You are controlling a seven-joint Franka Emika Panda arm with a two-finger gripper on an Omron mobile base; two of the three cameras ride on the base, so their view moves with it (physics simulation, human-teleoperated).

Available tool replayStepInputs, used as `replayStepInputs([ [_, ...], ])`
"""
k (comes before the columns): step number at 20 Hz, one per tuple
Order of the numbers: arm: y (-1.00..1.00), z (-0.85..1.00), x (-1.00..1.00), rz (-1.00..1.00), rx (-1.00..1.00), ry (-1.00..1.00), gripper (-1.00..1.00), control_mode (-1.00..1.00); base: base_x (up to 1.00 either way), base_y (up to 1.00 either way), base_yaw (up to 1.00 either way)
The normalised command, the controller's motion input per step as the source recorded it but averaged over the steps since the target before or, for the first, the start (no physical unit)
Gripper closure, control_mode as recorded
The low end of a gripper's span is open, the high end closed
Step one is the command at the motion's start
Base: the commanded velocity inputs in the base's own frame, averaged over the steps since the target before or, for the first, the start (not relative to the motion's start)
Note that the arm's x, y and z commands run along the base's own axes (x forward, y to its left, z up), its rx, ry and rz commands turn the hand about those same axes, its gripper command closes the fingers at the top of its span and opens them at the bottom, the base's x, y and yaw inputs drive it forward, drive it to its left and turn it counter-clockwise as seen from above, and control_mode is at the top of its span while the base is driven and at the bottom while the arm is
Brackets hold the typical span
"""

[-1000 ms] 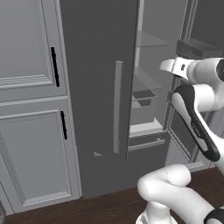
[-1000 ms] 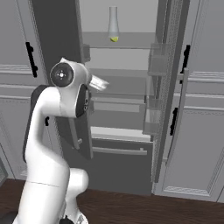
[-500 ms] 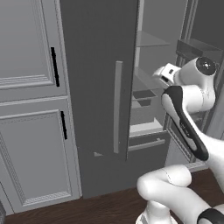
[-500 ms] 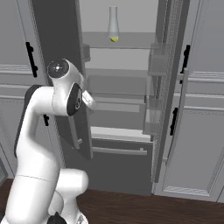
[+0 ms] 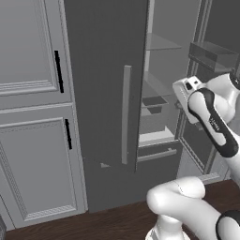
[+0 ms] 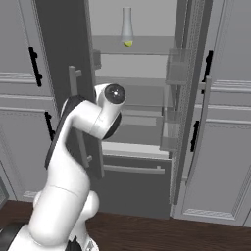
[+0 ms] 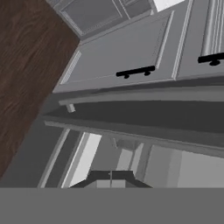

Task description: Grab a lemon wedge from the fridge and one ice cube from the ice bowl, and put them in the glass of lemonade.

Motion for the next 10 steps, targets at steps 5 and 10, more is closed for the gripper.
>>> replayStepInputs([
  [5,0.43,-0.68,0.79,0.00,0.09,0.02,1.00,-1.00,0.00,0.00,0.00],
  [10,0.17,-0.17,0.51,0.00,0.03,-0.03,1.00,-1.00,0.00,0.00,0.00],
])
